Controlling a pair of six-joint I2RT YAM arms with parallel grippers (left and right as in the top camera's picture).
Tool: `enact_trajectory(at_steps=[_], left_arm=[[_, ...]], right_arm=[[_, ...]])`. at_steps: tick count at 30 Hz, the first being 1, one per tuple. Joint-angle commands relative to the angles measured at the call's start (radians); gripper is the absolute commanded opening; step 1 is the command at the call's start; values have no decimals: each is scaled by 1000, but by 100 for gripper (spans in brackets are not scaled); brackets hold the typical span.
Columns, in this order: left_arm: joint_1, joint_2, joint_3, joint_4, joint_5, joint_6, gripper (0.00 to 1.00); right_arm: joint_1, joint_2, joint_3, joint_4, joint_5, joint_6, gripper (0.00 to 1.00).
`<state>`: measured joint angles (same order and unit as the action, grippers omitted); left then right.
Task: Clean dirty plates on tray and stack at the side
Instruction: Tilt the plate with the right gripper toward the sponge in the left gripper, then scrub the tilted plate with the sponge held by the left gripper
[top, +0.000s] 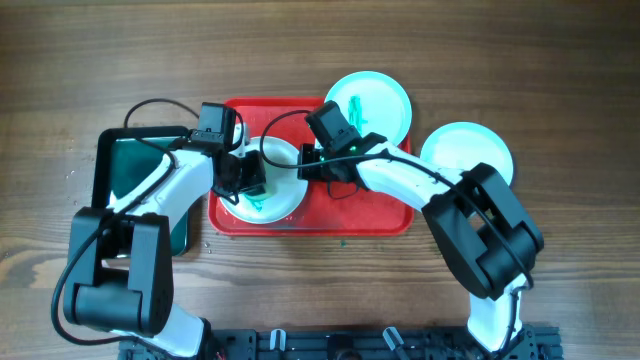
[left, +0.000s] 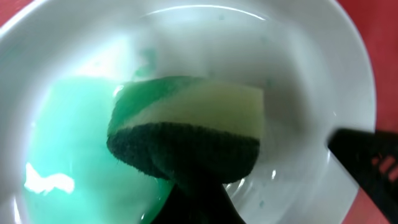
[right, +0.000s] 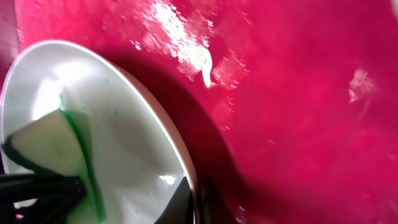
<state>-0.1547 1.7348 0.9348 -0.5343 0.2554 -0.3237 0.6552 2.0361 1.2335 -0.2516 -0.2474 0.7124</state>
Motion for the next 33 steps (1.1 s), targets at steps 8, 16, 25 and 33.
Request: enact_trajectory(at_steps=[8,16,25,33], left_arm=[[-134,14,-29,-16,-359,-341,4],[-115,14,-29,276,-466,58,4],[-42,-61,-21,96,-194,-182,4],[-17,-118,-20,99,44,-182,4]], right_arm=[[-51,68,19,-10,-52,72,4],[-53,68,19,-45,-42,19,4],[-59,68,100,-76,0,-174,5],[-44,68,100,34,-41,-386,33]])
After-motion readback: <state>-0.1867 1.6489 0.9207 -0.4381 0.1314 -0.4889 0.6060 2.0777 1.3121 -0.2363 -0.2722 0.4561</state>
